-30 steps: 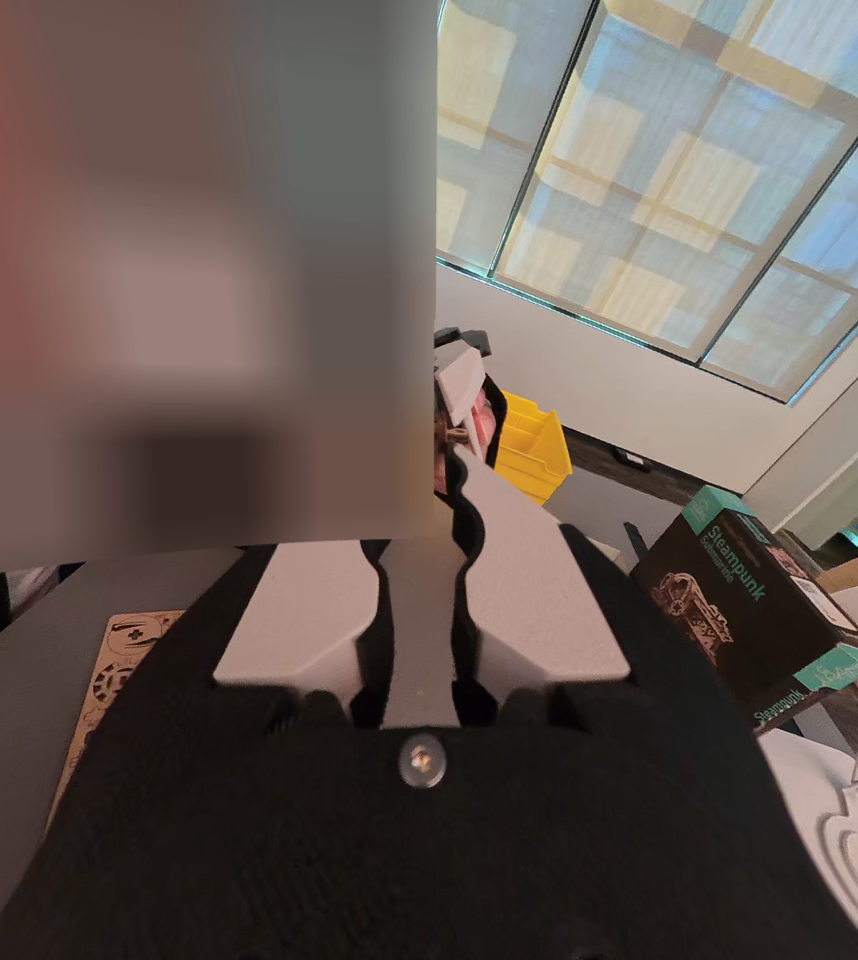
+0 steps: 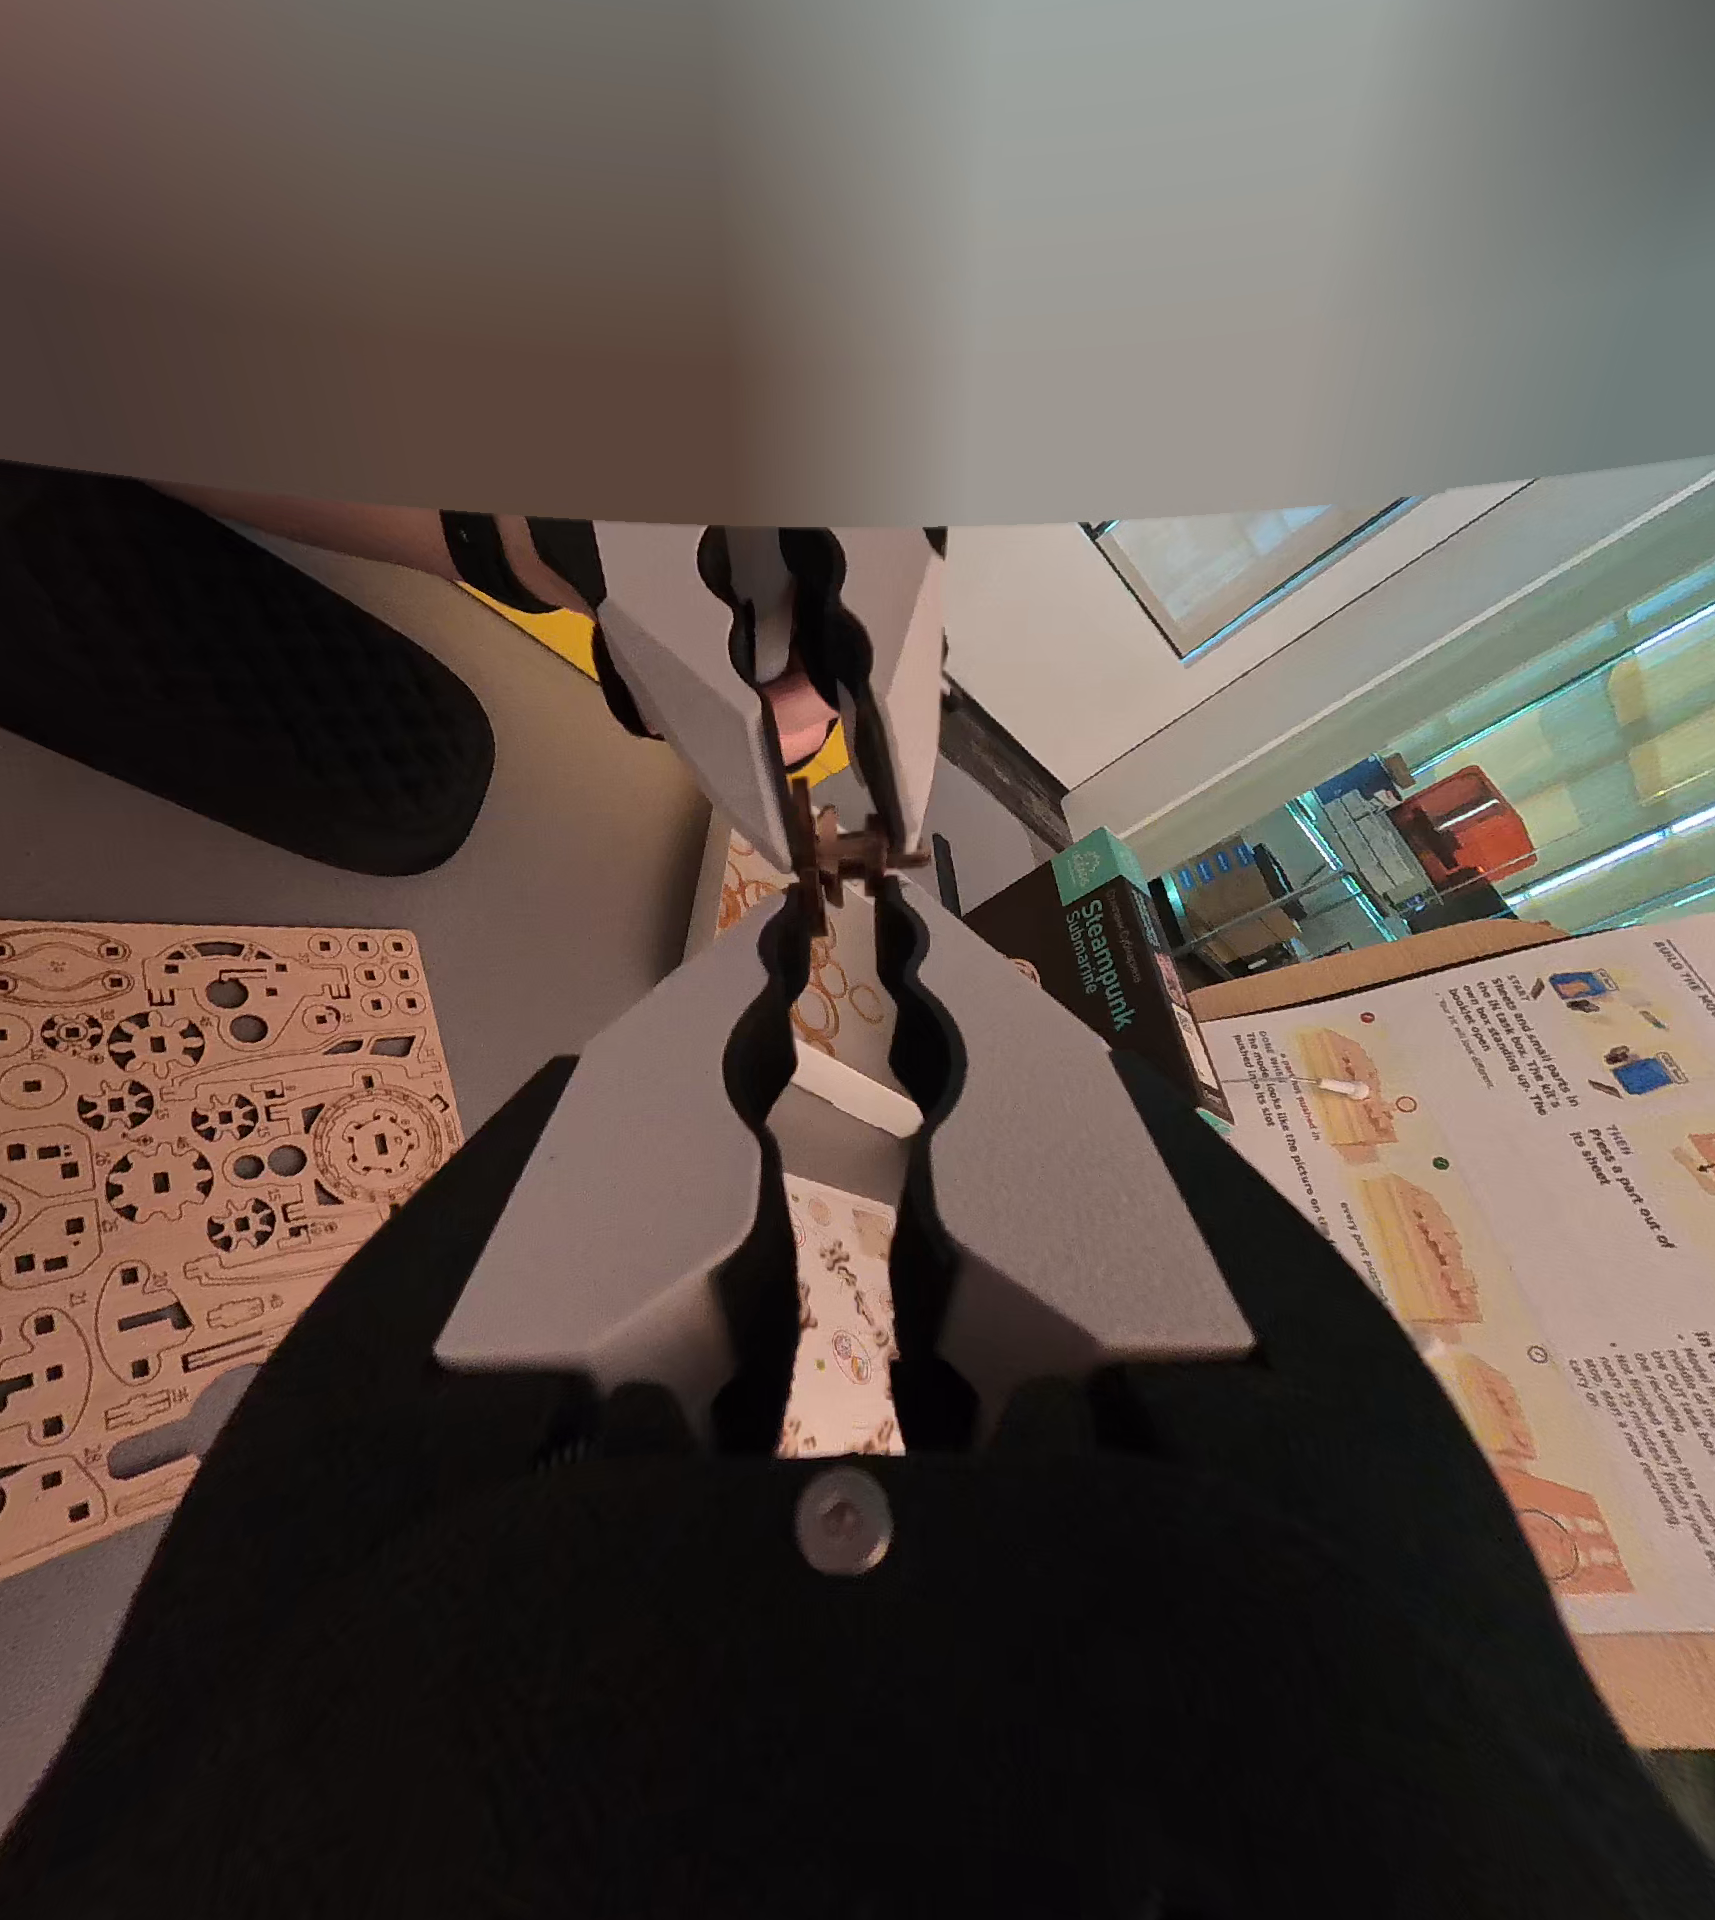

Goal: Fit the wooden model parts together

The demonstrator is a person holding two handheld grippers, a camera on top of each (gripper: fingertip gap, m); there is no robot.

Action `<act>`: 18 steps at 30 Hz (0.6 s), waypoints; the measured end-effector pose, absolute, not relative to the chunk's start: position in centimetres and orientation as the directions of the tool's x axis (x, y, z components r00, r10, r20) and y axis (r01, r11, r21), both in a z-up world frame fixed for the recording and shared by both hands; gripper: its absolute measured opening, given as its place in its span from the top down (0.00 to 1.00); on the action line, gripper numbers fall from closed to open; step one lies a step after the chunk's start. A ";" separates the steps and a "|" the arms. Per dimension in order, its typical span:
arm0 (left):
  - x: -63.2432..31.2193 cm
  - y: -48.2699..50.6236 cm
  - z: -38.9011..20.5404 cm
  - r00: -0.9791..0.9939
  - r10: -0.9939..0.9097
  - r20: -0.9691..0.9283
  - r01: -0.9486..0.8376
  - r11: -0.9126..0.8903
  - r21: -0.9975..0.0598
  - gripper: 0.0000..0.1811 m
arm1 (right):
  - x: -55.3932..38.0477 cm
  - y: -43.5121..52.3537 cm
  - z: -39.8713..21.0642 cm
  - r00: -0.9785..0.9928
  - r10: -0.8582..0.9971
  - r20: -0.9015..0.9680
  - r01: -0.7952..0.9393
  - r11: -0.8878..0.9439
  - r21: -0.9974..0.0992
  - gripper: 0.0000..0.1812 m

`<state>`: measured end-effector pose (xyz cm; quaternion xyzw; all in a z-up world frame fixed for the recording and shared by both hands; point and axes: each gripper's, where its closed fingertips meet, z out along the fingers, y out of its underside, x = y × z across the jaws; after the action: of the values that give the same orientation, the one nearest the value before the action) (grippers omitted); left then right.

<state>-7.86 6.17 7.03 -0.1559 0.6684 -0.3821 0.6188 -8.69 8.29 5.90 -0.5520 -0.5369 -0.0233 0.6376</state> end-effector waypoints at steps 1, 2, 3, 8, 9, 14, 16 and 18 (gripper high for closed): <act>-7.9 6.2 7.0 -0.189 -0.684 -0.705 0.263 0.656 -0.707 0.92 | -8.7 8.3 5.8 0.425 0.563 0.709 0.623 0.386 -0.680 0.94; -7.8 6.3 7.0 -0.190 -0.683 -0.706 0.260 0.658 -0.706 0.92 | -8.7 8.4 5.8 0.422 0.556 0.716 0.628 0.390 -0.673 0.94; -7.9 6.3 7.0 -0.188 -0.680 -0.708 0.263 0.660 -0.704 0.92 | -8.7 8.4 5.8 0.421 0.555 0.717 0.626 0.395 -0.673 0.94; -7.8 6.3 7.3 -0.183 -0.702 -0.689 0.264 0.640 -0.722 0.92 | -8.7 8.4 6.1 0.426 0.593 0.683 0.575 0.405 -0.711 0.93; -7.8 6.4 7.4 -0.182 -0.713 -0.677 0.263 0.628 -0.732 0.93 | -8.7 8.4 6.2 0.430 0.589 0.684 0.572 0.409 -0.711 0.93; -7.6 6.8 7.5 -0.228 -0.783 -0.579 0.253 0.526 -0.812 0.93 | -8.7 8.8 6.3 0.451 0.560 0.695 0.572 0.417 -0.707 0.92; -7.5 7.0 7.4 -0.230 -0.789 -0.569 0.247 0.518 -0.819 0.93 | -8.7 9.0 6.2 0.470 0.589 0.657 0.546 0.391 -0.741 0.92; -7.4 7.0 7.3 -0.232 -0.791 -0.567 0.243 0.517 -0.821 0.93 | -8.7 9.0 6.2 0.481 0.604 0.635 0.520 0.386 -0.762 0.92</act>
<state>-7.43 7.01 7.32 -0.2113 0.6473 -0.4438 0.5825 -8.67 8.95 6.16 -0.5529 -0.5084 0.0321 0.6594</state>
